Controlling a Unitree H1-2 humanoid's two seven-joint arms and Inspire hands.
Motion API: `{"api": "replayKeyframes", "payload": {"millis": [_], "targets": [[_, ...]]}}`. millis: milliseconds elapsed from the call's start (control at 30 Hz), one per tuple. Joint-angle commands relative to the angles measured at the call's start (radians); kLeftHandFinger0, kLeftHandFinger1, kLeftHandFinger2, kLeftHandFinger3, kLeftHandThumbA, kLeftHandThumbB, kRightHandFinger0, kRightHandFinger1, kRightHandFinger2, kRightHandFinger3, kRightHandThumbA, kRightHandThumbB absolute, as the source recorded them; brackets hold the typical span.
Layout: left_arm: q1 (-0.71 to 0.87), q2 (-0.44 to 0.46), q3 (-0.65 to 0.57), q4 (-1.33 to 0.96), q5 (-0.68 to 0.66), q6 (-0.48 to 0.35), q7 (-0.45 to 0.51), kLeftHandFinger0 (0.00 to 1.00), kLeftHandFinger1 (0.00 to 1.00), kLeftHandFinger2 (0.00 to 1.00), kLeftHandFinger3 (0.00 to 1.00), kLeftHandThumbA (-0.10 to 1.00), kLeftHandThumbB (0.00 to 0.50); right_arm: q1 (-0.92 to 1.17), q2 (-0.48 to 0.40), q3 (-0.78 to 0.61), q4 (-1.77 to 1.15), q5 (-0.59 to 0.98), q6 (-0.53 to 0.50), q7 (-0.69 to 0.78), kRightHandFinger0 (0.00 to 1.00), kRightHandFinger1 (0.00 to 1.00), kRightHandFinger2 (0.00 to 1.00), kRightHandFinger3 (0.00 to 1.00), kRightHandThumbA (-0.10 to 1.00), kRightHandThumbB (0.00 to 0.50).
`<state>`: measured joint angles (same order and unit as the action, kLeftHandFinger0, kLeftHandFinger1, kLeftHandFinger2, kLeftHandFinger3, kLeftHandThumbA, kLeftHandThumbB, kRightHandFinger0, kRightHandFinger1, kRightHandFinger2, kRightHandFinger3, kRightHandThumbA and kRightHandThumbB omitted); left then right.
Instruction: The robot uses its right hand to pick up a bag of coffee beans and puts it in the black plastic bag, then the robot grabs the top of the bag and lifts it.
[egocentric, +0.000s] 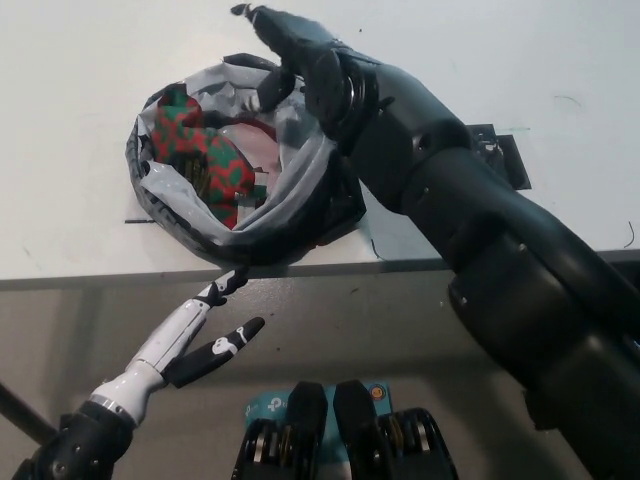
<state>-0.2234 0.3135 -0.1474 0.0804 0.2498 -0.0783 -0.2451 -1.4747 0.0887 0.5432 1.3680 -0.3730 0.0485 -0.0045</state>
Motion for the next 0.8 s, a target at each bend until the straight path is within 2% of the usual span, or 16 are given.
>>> {"api": "replayKeyframes", "payload": {"millis": [0, 167, 367, 533, 600, 767], "targets": [[-0.012, 0.022, 0.001, -0.015, -0.007, -0.041, -0.004, 1.0, 1.0, 1.0, 1.0, 0.87, 0.149, -0.047, -0.023, 0.026, -0.004, -0.084, 0.046, -0.17, 1.0, 1.0, 1.0, 1.0, 0.88, 0.409], [-0.012, 0.022, 0.001, -0.012, -0.006, -0.055, 0.0, 1.0, 1.0, 1.0, 1.0, 0.84, 0.114, -0.035, -0.022, 0.005, 0.0, -0.069, 0.066, -0.118, 1.0, 1.0, 1.0, 1.0, 0.9, 0.432], [-0.014, 0.023, -0.001, -0.001, -0.008, -0.065, -0.004, 1.0, 1.0, 1.0, 1.0, 0.84, 0.117, -0.012, -0.001, -0.039, 0.002, -0.033, 0.078, -0.075, 1.0, 1.0, 1.0, 1.0, 0.95, 0.46], [-0.014, 0.023, 0.0, -0.009, -0.008, -0.054, -0.008, 1.0, 1.0, 1.0, 1.0, 0.84, 0.116, 0.001, 0.018, -0.085, 0.002, -0.011, 0.095, -0.039, 1.0, 1.0, 1.0, 1.0, 0.99, 0.46], [-0.014, 0.024, -0.001, -0.017, -0.002, -0.047, -0.008, 1.0, 1.0, 1.0, 1.0, 0.84, 0.117, 0.005, 0.025, -0.107, 0.002, -0.001, 0.099, -0.028, 1.0, 1.0, 1.0, 1.0, 1.0, 0.479], [-0.018, 0.025, 0.0, -0.003, -0.012, -0.066, -0.009, 1.0, 1.0, 1.0, 1.0, 0.84, 0.128, 0.012, 0.033, -0.16, 0.001, 0.023, 0.116, 0.0, 1.0, 1.0, 1.0, 1.0, 1.0, 0.47]]}}
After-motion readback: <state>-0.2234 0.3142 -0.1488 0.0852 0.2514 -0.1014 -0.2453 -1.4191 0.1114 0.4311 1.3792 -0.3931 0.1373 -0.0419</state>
